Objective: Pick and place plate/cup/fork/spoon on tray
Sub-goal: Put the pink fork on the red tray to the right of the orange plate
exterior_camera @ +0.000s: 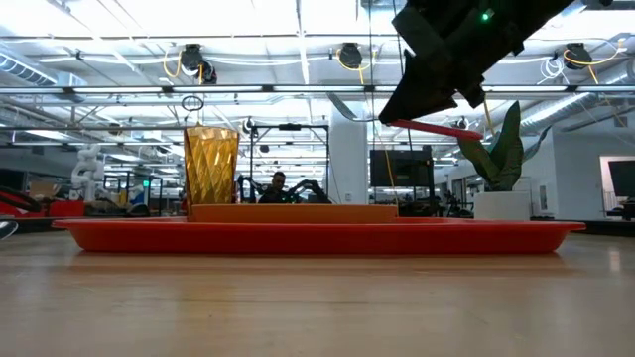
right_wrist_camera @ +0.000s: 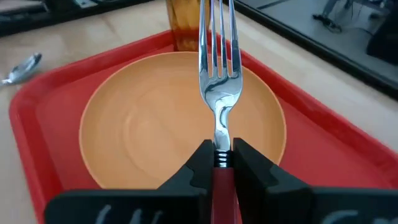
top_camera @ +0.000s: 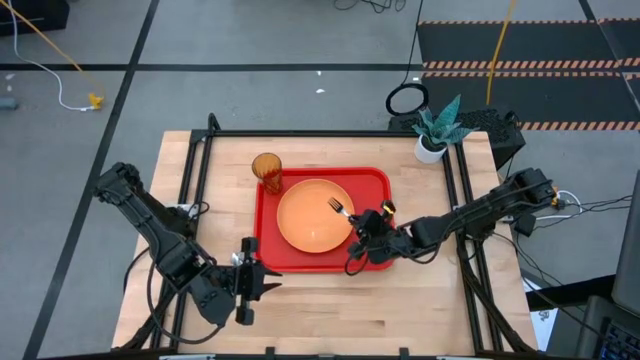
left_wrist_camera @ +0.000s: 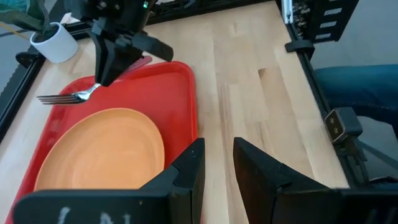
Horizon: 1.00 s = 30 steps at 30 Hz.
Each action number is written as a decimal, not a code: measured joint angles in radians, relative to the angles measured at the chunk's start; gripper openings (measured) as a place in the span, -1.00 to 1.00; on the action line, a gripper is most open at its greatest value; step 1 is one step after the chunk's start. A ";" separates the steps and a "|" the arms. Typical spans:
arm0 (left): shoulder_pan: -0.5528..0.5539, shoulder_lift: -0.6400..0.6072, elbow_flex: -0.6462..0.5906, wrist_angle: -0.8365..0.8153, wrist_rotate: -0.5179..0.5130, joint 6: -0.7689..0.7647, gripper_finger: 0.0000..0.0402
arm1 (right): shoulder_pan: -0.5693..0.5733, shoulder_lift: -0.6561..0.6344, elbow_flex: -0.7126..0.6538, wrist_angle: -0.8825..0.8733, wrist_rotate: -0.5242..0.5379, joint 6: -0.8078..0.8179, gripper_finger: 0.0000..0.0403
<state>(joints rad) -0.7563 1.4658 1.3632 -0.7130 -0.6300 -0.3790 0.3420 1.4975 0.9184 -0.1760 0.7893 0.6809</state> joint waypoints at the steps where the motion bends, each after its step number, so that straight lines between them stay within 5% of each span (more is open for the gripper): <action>1: 0.000 0.000 0.000 0.007 0.000 0.001 -0.56 | 0.000 0.003 0.000 -0.001 0.002 0.023 -0.88; 15: 0.000 0.000 0.000 -0.002 0.000 0.018 -0.56 | 0.003 0.006 -0.006 -0.208 0.136 0.350 -0.88; 24: 0.000 0.000 0.000 -0.001 0.000 0.018 -0.56 | 0.003 0.006 -0.105 -0.129 0.128 0.422 -0.88; 30: 0.000 0.000 0.000 -0.001 0.000 0.015 -0.56 | 0.000 0.006 -0.202 0.081 0.125 0.425 -0.88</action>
<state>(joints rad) -0.7567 1.4658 1.3632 -0.7139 -0.6298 -0.3641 0.3416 1.5036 0.7163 -0.0947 0.9142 1.1057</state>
